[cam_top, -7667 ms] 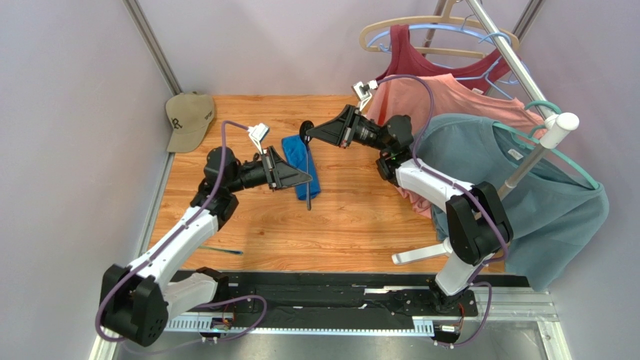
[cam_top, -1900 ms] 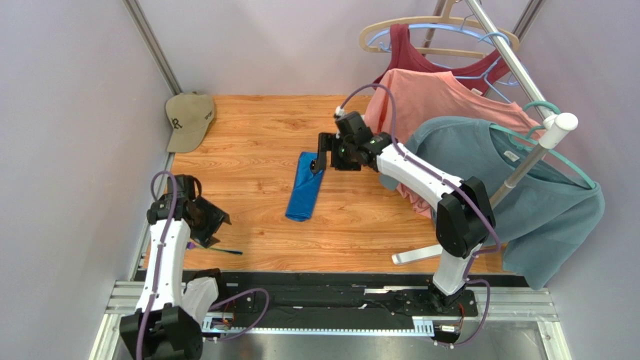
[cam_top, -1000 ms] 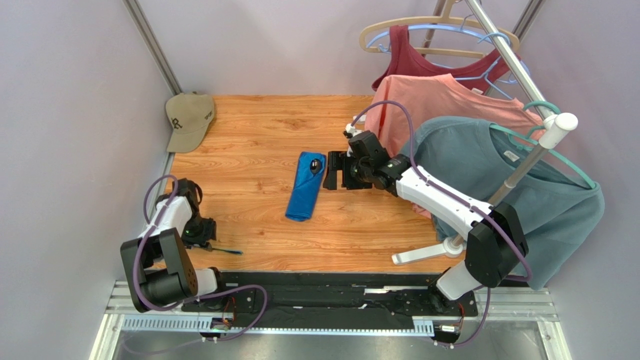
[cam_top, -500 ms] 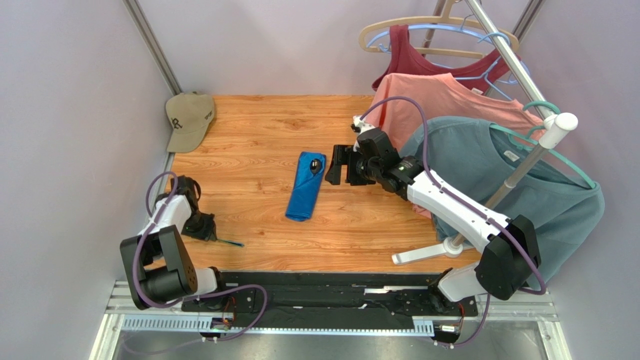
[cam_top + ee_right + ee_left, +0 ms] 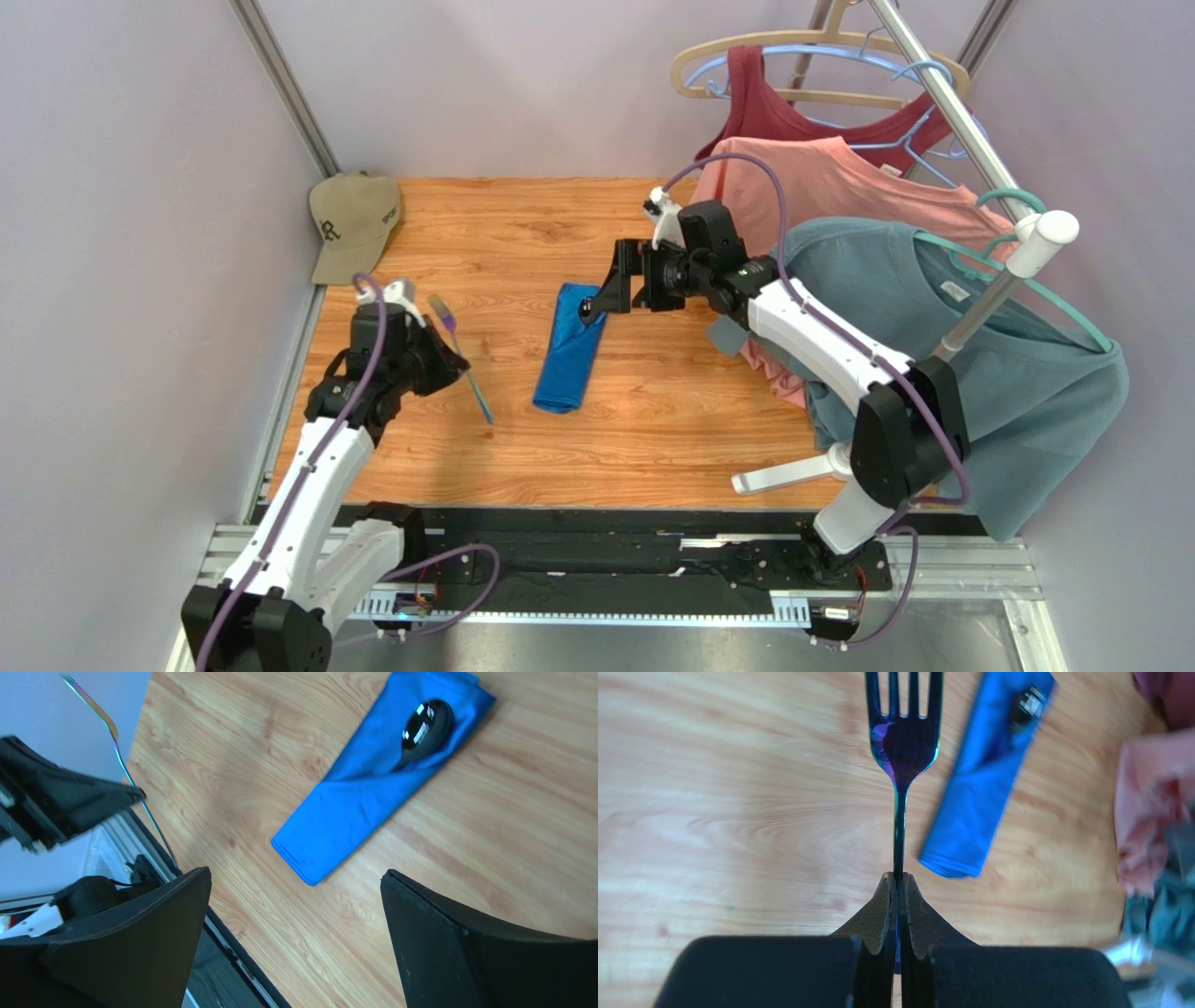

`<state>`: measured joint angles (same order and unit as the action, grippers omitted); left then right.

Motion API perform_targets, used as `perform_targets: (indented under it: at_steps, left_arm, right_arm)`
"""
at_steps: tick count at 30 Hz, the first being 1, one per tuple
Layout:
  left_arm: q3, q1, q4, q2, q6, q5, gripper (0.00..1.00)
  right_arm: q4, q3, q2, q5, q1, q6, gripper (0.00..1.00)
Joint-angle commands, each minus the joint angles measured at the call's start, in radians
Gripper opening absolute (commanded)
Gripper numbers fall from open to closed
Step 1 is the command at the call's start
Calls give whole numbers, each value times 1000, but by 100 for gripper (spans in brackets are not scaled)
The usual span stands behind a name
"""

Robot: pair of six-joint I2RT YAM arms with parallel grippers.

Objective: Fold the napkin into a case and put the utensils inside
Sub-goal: Pass from the left arm to the right, then pass from the right arm to the left

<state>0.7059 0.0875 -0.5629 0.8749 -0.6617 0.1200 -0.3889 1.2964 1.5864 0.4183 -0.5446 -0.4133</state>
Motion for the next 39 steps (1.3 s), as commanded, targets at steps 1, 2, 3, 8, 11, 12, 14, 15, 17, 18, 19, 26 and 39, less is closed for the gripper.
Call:
perform_targets:
  at_steps: [1, 2, 3, 8, 11, 12, 14, 15, 17, 18, 19, 26, 39]
  left_arm:
    - [59, 148, 66, 18, 186, 108, 0]
    - [79, 219, 67, 44, 207, 115, 0]
    - [90, 247, 69, 58, 240, 124, 0]
    - [133, 374, 87, 121, 271, 130, 0]
    - [159, 397, 95, 162, 257, 148, 0]
    - [170, 412, 86, 173, 258, 147, 0]
    - [198, 435, 67, 197, 266, 123, 0]
    - [204, 442, 64, 202, 266, 115, 0]
    - [207, 463, 70, 211, 258, 109, 0]
    - [207, 465, 73, 214, 257, 113, 0]
    - [201, 466, 78, 219, 254, 115, 0]
    - [202, 466, 75, 203, 234, 102, 0]
    - [10, 363, 423, 245, -45, 638, 14]
  right_arm:
    - [157, 121, 95, 251, 12, -21, 94]
    - [192, 135, 109, 269, 11, -31, 93]
    - [212, 148, 116, 277, 11, -59, 93]
    - [372, 162, 173, 373, -14, -160, 93]
    - [357, 162, 179, 332, -55, -133, 88]
    - [358, 158, 179, 318, -63, -127, 86]
    - [334, 167, 188, 313, -77, -121, 78]
    - [329, 168, 199, 316, -78, -120, 75]
    - [328, 172, 207, 329, -83, -119, 67]
    - [331, 172, 210, 327, -84, -120, 63]
    - [332, 173, 214, 327, -92, -120, 61]
    - [317, 190, 264, 289, -104, -148, 0]
    - [791, 31, 179, 459, -51, -314, 0]
